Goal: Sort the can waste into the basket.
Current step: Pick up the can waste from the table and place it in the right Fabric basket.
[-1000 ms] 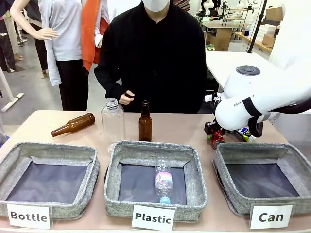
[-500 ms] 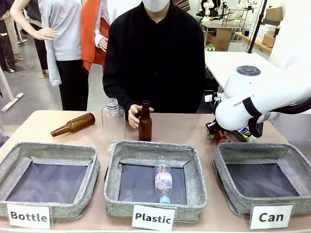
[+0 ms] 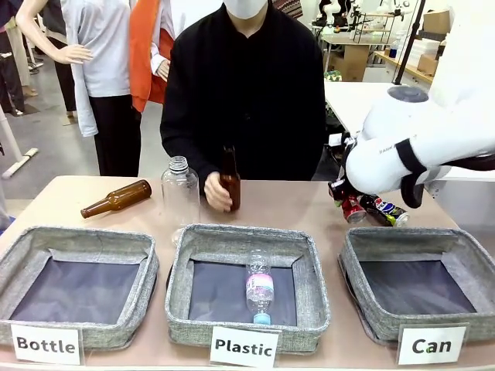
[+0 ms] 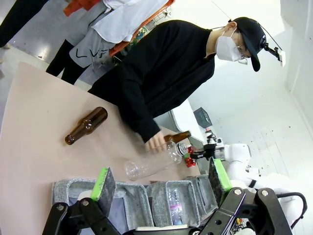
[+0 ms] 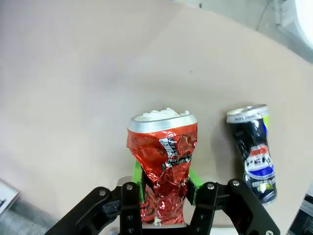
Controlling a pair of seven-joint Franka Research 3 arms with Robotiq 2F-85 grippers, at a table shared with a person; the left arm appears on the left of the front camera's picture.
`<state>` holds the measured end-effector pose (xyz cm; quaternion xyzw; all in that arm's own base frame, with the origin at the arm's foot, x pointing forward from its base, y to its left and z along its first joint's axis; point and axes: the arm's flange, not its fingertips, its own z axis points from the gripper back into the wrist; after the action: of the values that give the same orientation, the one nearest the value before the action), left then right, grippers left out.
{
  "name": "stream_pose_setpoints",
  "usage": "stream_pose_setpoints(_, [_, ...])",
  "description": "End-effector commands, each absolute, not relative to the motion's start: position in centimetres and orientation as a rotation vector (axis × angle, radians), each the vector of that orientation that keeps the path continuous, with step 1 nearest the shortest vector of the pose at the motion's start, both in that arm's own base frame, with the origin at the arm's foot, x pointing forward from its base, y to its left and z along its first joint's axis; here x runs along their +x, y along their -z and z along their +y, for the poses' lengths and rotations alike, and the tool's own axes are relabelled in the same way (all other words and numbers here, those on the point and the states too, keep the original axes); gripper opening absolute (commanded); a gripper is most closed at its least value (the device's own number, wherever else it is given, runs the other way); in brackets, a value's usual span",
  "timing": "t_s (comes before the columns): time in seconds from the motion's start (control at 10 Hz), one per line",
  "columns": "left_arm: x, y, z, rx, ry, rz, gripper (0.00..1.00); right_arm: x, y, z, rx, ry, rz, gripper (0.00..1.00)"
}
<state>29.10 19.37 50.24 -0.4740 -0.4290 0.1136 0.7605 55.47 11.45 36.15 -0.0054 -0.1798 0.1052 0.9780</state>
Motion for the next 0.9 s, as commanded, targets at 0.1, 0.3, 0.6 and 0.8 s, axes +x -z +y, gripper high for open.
stream_pose_setpoints(0.1, [29.2,-50.2,19.4,-1.042,-0.231,-0.968,1.0,46.9,-45.0,9.0,0.123,-0.247,-0.278,0.0])
stream_pose_setpoints(0.3, [29.2,-50.2,19.4,-1.042,-0.231,-0.968,1.0,40.5,-48.5,6.3,0.193,-0.357,-0.293,0.0])
stream_pose_setpoints(0.6, [29.2,-50.2,19.4,-1.042,-0.231,-0.968,1.0,33.8,-49.6,2.0,0.283,-0.54,-0.293,0.0])
stream_pose_setpoints(0.8, [29.2,-50.2,19.4,-1.042,-0.231,-0.968,1.0,32.3,-48.5,-0.5,0.269,-0.67,-0.283,0.0])
